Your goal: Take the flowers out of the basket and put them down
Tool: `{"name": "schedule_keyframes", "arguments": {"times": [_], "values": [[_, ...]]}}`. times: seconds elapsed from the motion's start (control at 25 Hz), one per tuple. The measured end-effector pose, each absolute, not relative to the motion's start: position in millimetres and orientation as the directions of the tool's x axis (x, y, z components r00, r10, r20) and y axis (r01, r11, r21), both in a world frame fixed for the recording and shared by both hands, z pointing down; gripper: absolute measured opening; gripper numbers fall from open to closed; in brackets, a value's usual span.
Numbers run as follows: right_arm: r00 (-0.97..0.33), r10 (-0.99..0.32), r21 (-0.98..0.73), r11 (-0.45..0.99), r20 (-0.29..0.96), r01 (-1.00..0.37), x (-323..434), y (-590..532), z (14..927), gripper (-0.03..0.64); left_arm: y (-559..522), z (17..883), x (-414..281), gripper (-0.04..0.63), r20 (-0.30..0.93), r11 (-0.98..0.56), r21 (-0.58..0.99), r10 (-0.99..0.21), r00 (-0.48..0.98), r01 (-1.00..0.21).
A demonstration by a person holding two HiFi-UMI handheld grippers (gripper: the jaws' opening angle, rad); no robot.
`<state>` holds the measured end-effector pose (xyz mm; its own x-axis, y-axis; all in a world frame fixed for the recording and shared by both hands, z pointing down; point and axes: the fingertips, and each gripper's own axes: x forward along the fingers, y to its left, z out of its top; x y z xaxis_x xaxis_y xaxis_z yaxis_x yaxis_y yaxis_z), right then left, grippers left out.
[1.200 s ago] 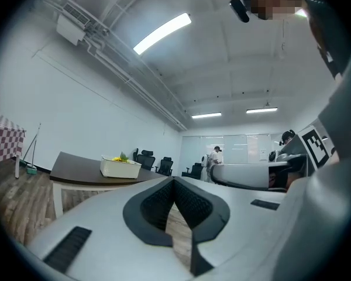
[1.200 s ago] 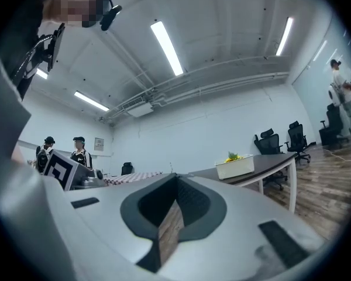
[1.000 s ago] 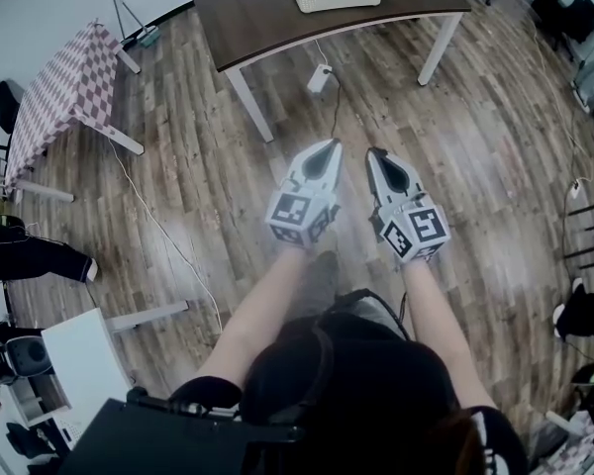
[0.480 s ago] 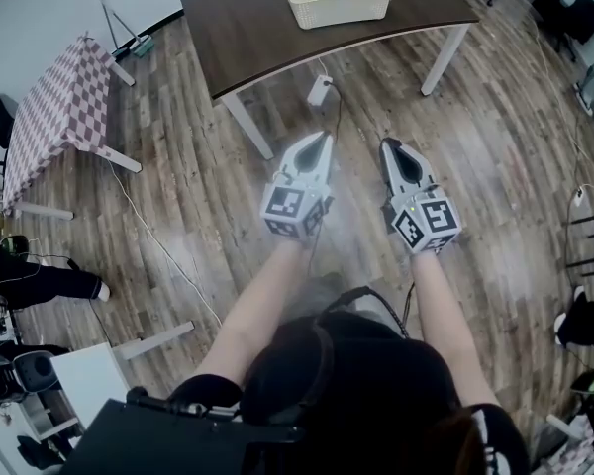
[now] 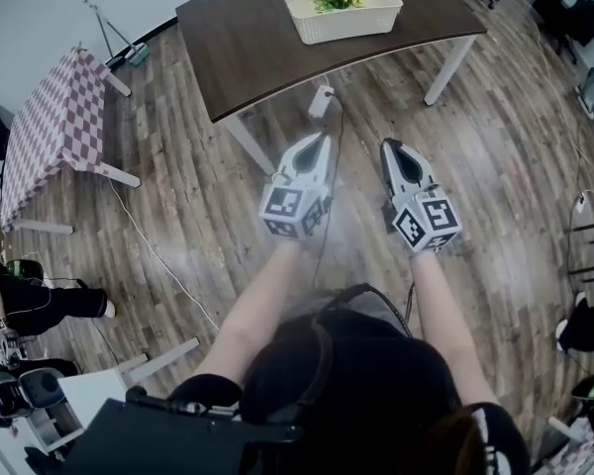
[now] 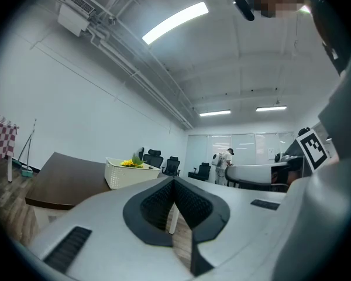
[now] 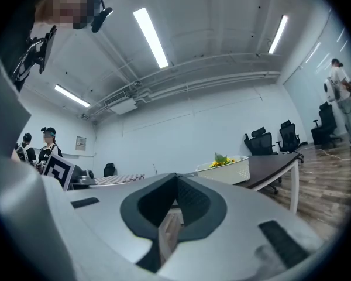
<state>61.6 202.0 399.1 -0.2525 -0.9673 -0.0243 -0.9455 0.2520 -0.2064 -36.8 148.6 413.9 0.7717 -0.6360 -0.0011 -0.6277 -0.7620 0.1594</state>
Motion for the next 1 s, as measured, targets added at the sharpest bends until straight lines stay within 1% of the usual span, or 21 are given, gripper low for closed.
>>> {"name": "schedule_keyframes", "arguments": {"times": [0.32,0.76,1.0], "values": [[-0.249,-0.968,-0.229,0.242,0.001,-0.943,74,170,411,0.002,114,424,-33,0.002,0.017,-0.741,0.183,-0.654,0.756,-0.645],[-0.301,-0.953,-0.245,0.288,0.019,-0.926,103,89,422,0.002,41,435,-22,0.002,0.049,-0.688,0.191,-0.706,0.707,-0.7],[-0.356,-0.934,-0.234,0.341,0.023,-0.91,119,41,421,0.002,-4,432,7,0.002,0.044,-0.677,0.184,-0.719,0.694,-0.713]]}}
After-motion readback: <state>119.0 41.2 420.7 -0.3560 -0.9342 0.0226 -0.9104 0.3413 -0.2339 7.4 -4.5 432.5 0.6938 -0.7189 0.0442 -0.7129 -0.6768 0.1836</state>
